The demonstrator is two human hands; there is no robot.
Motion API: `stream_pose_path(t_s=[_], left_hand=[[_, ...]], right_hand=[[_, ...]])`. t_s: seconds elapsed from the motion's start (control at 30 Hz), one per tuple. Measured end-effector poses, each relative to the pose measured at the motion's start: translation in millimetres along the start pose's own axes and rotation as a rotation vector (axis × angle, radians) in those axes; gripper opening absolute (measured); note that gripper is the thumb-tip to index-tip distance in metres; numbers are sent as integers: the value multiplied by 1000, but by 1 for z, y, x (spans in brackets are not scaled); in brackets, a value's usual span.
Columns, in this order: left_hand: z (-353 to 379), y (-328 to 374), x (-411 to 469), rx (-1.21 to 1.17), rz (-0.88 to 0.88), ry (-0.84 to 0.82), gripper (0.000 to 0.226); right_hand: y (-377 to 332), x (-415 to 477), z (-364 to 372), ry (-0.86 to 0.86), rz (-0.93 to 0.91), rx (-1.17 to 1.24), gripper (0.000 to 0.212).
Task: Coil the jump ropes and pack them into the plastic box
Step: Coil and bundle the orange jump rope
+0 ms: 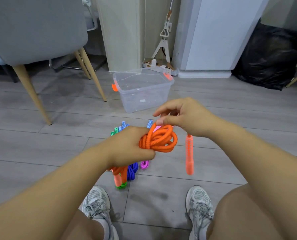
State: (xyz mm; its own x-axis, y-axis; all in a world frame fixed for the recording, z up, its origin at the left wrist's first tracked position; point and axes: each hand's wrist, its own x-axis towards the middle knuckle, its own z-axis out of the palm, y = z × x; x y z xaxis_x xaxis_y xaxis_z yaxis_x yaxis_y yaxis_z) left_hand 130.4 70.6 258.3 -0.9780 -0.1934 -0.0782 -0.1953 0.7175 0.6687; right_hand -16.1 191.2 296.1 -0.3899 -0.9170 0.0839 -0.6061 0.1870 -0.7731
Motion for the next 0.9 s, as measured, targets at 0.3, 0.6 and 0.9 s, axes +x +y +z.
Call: stream_pose_path(t_s=[0.3, 0.6, 0.9], left_hand=[[-6, 3, 4, -831, 28, 181, 30], [-7, 0, 11, -749, -32, 530, 13], [-12, -5, 16, -378, -241, 587, 31]], right_hand=[[4, -13, 7, -100, 70, -115, 27], [-9, -26, 31, -237, 81, -325, 22], [-33, -31, 32, -137, 34, -524, 30]])
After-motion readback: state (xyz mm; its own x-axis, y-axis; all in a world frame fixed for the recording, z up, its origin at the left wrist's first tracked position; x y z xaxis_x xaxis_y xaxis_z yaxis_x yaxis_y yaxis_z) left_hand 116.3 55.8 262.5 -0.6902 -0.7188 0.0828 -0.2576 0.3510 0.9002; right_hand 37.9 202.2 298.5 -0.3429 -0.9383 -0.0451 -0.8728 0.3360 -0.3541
